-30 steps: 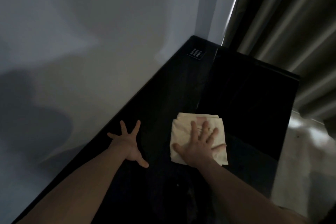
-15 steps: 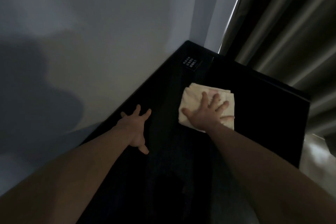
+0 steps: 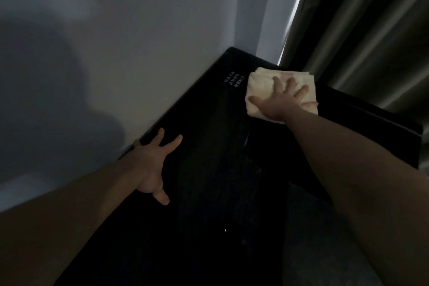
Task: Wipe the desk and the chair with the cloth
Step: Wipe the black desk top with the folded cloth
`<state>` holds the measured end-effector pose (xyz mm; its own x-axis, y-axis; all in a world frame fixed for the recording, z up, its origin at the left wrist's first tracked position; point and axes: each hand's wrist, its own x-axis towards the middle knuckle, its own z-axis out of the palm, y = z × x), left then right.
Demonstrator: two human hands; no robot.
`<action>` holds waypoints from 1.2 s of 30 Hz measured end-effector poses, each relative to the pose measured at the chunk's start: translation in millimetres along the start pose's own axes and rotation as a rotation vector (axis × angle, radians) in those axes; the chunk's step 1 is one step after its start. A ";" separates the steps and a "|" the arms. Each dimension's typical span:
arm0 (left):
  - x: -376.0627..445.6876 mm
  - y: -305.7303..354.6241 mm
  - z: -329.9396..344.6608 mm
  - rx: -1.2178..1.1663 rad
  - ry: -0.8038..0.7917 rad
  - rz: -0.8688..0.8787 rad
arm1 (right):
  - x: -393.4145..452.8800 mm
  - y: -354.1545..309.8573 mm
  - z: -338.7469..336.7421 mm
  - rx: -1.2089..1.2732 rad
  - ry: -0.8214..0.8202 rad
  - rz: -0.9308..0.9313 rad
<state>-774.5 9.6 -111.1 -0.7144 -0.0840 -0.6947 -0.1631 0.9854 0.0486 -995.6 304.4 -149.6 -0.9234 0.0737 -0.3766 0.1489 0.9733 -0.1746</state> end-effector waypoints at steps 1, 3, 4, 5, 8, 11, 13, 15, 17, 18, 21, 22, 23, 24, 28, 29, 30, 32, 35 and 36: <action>0.2 -0.5 0.2 0.001 0.009 0.004 | -0.5 3.4 -1.4 0.003 0.005 -0.009; -1.3 0.3 -0.2 0.009 0.019 0.002 | -4.3 11.0 -3.8 -0.001 0.018 -0.029; -2.2 1.3 -0.6 0.013 0.021 0.002 | -6.9 15.6 -4.6 -0.002 0.020 -0.036; -3.2 1.6 -0.7 0.011 0.028 0.002 | -9.8 21.1 -4.6 -0.004 0.021 -0.042; -6.6 2.2 -2.7 0.002 0.025 -0.009 | -20.7 45.4 -4.0 -0.007 0.026 -0.033; -7.9 5.3 -4.9 0.022 0.021 -0.020 | -34.3 81.0 -4.5 -0.011 0.033 0.012; -9.7 7.7 -4.1 0.022 0.016 -0.040 | -41.2 105.9 -4.3 0.000 0.028 0.056; -10.5 10.2 -3.6 0.018 0.017 -0.051 | -46.5 128.4 -4.3 0.013 0.032 0.096; -10.9 10.3 -3.1 -0.002 0.020 -0.047 | -49.9 140.9 -3.6 0.011 0.028 0.133; -10.6 9.7 -3.1 -0.005 0.021 -0.045 | -50.7 143.1 -3.5 0.007 0.029 0.147; -9.5 8.5 -4.1 0.036 0.028 -0.027 | -50.8 137.9 -4.7 0.024 0.045 0.185; -8.5 8.8 -4.2 0.051 0.031 -0.015 | -49.3 135.2 -4.8 0.033 0.057 0.203; -7.7 9.0 -4.3 0.071 0.038 0.001 | -47.9 132.4 -5.4 0.042 0.066 0.223; -7.2 8.8 -4.1 0.088 0.044 0.012 | -45.7 130.2 -4.9 0.049 0.074 0.239; -6.5 9.1 -4.1 0.113 0.045 0.013 | -53.7 128.4 -1.1 0.060 0.084 0.229; -7.4 9.6 -3.7 0.115 0.049 0.008 | -60.3 128.9 1.1 0.058 0.083 0.210; -8.9 10.5 -3.3 0.123 0.053 0.004 | -68.4 129.6 3.5 0.059 0.076 0.192; -14.8 15.2 -2.0 0.139 0.071 0.019 | -87.8 131.3 10.8 0.056 0.069 0.158; -31.4 23.5 7.6 0.219 0.147 0.030 | -117.6 132.3 24.6 0.055 0.052 0.107; -38.9 24.8 14.1 0.234 0.166 0.020 | -127.6 131.9 29.6 0.047 0.044 0.092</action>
<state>-741.2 39.4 -93.0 -0.8204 -0.0685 -0.5677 -0.0003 0.9928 -0.1195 -847.7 416.9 -151.5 -0.9195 0.1730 -0.3529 0.2493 0.9509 -0.1835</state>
